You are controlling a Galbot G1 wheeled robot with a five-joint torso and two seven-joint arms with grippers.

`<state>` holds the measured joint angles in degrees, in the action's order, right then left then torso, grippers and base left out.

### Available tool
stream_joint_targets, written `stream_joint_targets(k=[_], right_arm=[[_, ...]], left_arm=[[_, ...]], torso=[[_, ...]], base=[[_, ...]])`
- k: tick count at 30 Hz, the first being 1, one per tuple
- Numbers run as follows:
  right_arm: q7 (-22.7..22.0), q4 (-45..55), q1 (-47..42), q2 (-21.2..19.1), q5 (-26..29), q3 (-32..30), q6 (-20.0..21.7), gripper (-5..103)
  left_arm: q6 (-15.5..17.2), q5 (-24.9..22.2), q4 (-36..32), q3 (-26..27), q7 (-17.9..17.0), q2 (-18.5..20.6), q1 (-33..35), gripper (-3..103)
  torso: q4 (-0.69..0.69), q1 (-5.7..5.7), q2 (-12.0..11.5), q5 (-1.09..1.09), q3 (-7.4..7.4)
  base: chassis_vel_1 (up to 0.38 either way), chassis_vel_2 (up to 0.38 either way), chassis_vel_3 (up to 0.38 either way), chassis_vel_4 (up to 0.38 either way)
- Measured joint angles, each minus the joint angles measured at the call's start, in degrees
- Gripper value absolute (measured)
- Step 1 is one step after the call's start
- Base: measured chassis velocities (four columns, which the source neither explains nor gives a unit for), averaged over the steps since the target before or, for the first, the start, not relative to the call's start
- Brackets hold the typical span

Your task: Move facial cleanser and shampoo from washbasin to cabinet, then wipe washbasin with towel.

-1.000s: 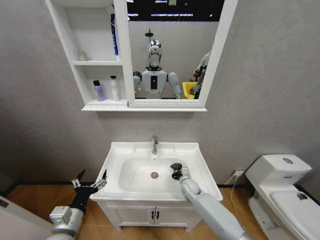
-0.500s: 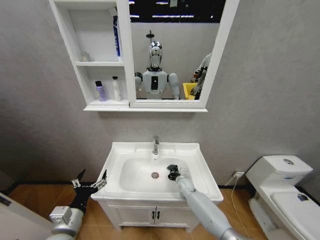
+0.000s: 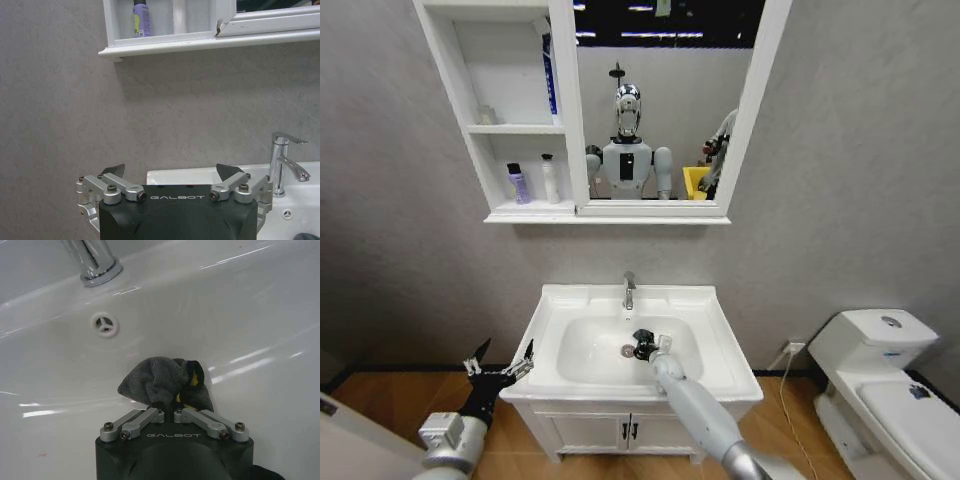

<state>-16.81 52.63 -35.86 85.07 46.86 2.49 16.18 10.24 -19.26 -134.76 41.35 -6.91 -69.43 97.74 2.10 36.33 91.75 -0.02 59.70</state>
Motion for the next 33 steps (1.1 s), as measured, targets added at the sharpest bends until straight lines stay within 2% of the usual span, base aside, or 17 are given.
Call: stream_joint_targets(k=[4, 5, 9, 10, 12, 15, 17, 19, 21, 22, 25, 26, 27, 31, 33], right_arm=[[0.28, -0.76, 0.71, 1.87, 0.25, 1.87, 0.01, 4], [0.09, -0.79, 0.93, 2.49, 0.48, 2.54, 0.03, 4], [-0.12, -0.76, 1.51, 4.51, 1.31, 4.26, 0.45, 4], [-0.05, -0.65, 1.8, 5.82, 1.81, 4.95, 0.77, 4], [-0.01, -0.61, 1.94, 6.72, 2.02, 5.22, 0.83, 4], [-0.03, -0.27, 1.89, 7.2, 2.12, 5.38, 0.88, 4], [-0.27, 0.31, 1.54, 7.11, 1.99, 5.39, 0.89, 4], [-0.82, 1.14, 1.18, 6.56, 1.74, 5.27, 0.91, 4], [-3.35, 3.99, 0.05, 2.54, 1.23, 3.92, 1.71, 4], [-3.35, 3.99, 0.05, 2.54, 1.23, 3.92, 1.71, 4], [-4.54, 8.72, -1.76, -4.49, 0.01, 3.21, 2.54, 4], [-4.54, 8.72, -1.76, -4.49, 0.01, 3.21, 2.54, 4], [-4.82, 10.03, -2.13, -6.38, -0.1, 2.69, 2.79, 4], [-4.92, 10.88, -2.19, -7.5, 0.03, 2.06, 3.08, 4], [-5.04, 9.93, -1.78, -6.2, -0.45, 2.0, 3.09, 4]], left_arm=[[0.0, 0.0, -0.01, 0.01, 0.0, 0.0, 0.0, 100], [0.0, 0.0, 0.0, 0.0, 0.0, 0.0, 0.0, 100], [0.0, 0.0, -0.01, 0.0, 0.0, 0.0, -0.01, 100], [0.0, 0.0, 0.0, 0.0, 0.01, 0.0, -0.01, 100], [0.0, 0.0, 0.0, 0.0, 0.01, 0.0, -0.01, 100], [0.0, 0.0, 0.0, 0.01, 0.0, 0.0, 0.0, 100], [0.0, 0.0, 0.0, 0.01, 0.0, 0.0, 0.0, 100], [0.0, 0.0, 0.0, 0.01, 0.0, 0.01, -0.01, 100], [0.0, 0.0, 0.0, 0.01, 0.01, 0.0, 0.0, 100], [0.0, 0.0, 0.0, 0.01, 0.01, 0.0, 0.0, 100], [0.01, 0.0, 0.0, 0.0, 0.01, 0.0, -0.01, 100], [0.01, 0.0, 0.0, 0.0, 0.01, 0.0, -0.01, 100], [0.01, 0.0, 0.0, 0.01, 0.01, 0.0, -0.01, 100], [0.01, 0.0, 0.0, 0.0, 0.01, 0.0, 0.0, 100], [0.0, 0.0, 0.0, 0.01, 0.01, 0.01, 0.0, 100]], torso=[[0.02, 0.03, -0.04, 0.01, 0.03], [-0.05, 0.05, -0.06, -0.02, 0.05], [-0.07, 0.07, -0.09, 0.0, 0.08], [0.04, 0.07, -0.1, 0.04, 0.08], [0.08, 0.08, -0.11, 0.11, 0.1], [0.08, 0.07, -0.1, 0.02, 0.08], [0.09, 0.07, -0.09, 0.05, 0.07], [0.1, 0.08, -0.09, 0.07, 0.07], [0.09, 0.04, -0.06, 0.05, 0.05], [0.09, 0.04, -0.06, 0.05, 0.05], [-0.01, 0.04, -0.06, 0.05, 0.05], [-0.01, 0.04, -0.06, 0.05, 0.05], [-0.02, 0.03, -0.05, 0.03, 0.04], [-0.02, 0.04, -0.05, 0.03, 0.05], [-0.04, 0.04, -0.05, -0.01, 0.04]], base=[[0.0, 0.0, 0.0, 0.0], [0.0, 0.0, 0.0, 0.0], [0.0, 0.0, 0.0, 0.0], [0.0, 0.0, 0.0, 0.0], [0.0, 0.0, 0.0, 0.0], [0.0, 0.0, 0.0, 0.0], [0.0, 0.0, 0.0, 0.0], [0.0, 0.0, 0.0, 0.0], [0.0, 0.0, 0.0, 0.0], [0.0, 0.0, 0.0, 0.0], [0.0, 0.0, 0.0, 0.0], [0.0, 0.0, 0.0, 0.0], [0.0, 0.0, 0.0, 0.0], [0.0, 0.0, 0.0, 0.0], [0.0, 0.0, 0.0, 0.0]])
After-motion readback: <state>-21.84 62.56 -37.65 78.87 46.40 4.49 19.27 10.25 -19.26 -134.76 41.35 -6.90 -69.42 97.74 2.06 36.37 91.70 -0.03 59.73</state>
